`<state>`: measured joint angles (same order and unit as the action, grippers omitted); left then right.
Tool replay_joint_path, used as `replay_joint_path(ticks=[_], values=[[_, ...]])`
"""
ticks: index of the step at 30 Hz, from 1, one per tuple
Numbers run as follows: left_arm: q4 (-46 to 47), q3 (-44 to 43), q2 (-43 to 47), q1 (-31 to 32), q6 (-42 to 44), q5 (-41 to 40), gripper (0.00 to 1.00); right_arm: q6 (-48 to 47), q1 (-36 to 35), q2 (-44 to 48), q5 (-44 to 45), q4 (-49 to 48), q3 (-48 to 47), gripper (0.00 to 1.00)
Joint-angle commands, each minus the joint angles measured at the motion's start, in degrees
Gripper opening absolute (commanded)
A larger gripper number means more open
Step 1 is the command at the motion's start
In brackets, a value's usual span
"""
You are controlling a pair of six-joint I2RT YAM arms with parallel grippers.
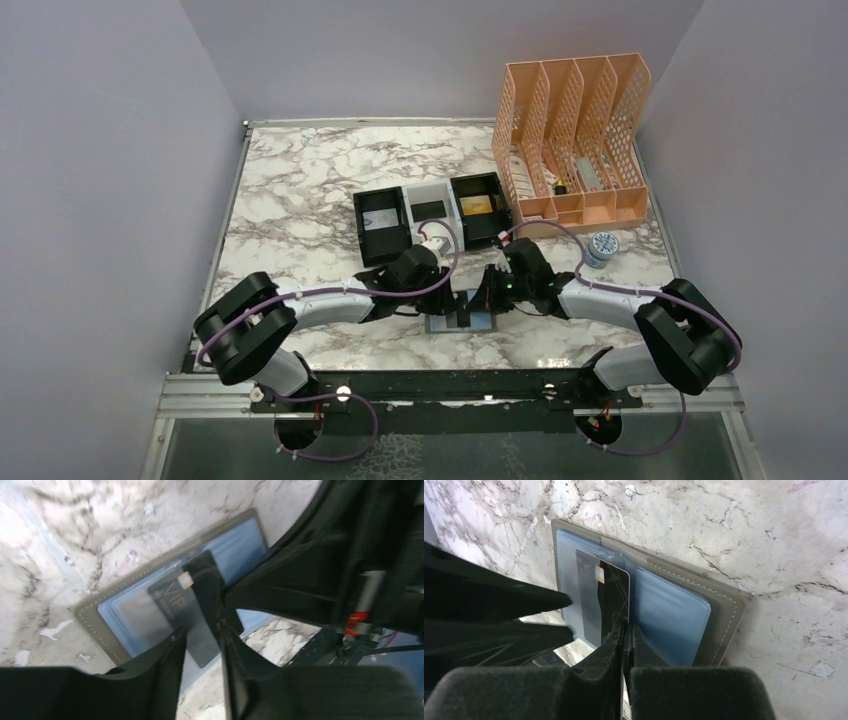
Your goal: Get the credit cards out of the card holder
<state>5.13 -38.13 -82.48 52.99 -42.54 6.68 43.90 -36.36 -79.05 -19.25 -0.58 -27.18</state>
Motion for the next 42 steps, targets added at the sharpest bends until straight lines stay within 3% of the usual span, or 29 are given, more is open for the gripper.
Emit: replay_joint_path(ticks=[1, 9, 19, 22, 27, 35, 42], values=[[3.6, 2.2, -4.7, 1.2, -3.6, 2.0, 0.29, 0.8, 0.2, 0.4, 2.1, -1.1, 1.4, 0.01], [-3.0, 3.3, -3.7, 1.7, -2.8, -4.4, 0.26, 1.7, 0.2, 0.1, 1.4, -2.2, 1.7, 0.03], [-5.1, 3.2, -4.4, 1.9, -1.2, -5.4, 0.25, 5.3, 0.2, -6.3, -3.1, -10.9, 3.3, 0.2], [-5.1, 3.3, -4.6, 1.9, -1.1, -5.1, 0.24, 5.6, 0.2, -8.0, -4.0, -12.8, 3.8, 0.19], [-6.2, 3.3, -3.7, 1.9, -0.8, -6.6, 0.24, 5.7, 0.3, -4.4, -1.3, -12.3, 5.6, 0.01], [-7.7, 3.2, -1.6, 1.9, -0.6, -8.4, 0.3, 3.9, 1.8, 4.2, 1.2, -6.9, 7.1, 0.01], [-6.6, 2.2, -3.8, 2.0, 0.5, -5.8, 0.28, 5.3, 1.8, 1.4, -3.2, -10.4, 7.3, 0.05]])
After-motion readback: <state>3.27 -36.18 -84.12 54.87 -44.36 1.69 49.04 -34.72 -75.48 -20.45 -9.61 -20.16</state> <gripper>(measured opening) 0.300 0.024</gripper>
